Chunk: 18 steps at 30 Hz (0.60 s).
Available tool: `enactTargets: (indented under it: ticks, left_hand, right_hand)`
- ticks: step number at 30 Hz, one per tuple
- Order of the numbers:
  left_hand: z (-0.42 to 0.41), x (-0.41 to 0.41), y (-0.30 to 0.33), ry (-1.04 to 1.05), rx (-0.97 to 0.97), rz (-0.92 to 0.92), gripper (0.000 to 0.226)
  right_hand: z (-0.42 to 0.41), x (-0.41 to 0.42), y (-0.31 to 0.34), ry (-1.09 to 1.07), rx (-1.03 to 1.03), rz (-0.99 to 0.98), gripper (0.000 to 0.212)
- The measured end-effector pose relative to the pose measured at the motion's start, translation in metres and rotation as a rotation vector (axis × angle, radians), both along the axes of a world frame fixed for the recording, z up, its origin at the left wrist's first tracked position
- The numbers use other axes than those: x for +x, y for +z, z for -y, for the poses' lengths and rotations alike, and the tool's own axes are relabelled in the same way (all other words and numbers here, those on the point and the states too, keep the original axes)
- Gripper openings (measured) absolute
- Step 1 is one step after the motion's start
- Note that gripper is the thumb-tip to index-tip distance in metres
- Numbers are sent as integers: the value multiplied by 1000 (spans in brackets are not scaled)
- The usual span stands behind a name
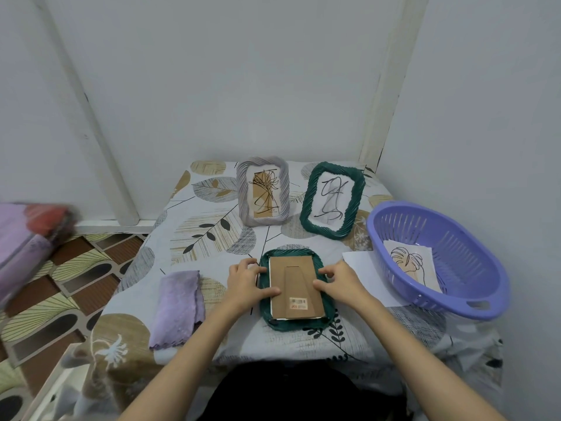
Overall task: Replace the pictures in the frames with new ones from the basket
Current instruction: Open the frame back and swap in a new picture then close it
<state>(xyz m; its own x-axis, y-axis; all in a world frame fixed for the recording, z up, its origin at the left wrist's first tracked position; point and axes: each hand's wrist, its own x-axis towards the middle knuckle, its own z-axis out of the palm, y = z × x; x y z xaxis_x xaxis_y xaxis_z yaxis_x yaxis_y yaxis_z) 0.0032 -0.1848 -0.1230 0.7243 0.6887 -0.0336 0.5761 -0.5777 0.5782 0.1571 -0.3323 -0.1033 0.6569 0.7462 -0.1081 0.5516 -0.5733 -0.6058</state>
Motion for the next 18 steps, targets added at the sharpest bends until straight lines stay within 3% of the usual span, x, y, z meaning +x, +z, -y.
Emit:
enactTargets:
  ticks: [3, 7, 14, 18]
  left_hand:
    - [2, 0, -2, 43, 54, -5, 57]
    - [3, 0, -4, 36, -32, 42, 53]
    - [2, -4, -1, 60, -99, 83, 50]
    - [-2, -6, 2, 7, -120, 19, 58]
  right_hand:
    - [3, 0, -6, -57, 30, -13, 40]
    - [5, -3, -7, -59, 99, -69, 31]
    - [8, -1, -8, -81, 158, -170, 33]
    - [13, 2, -6, -51, 149, -249, 38]
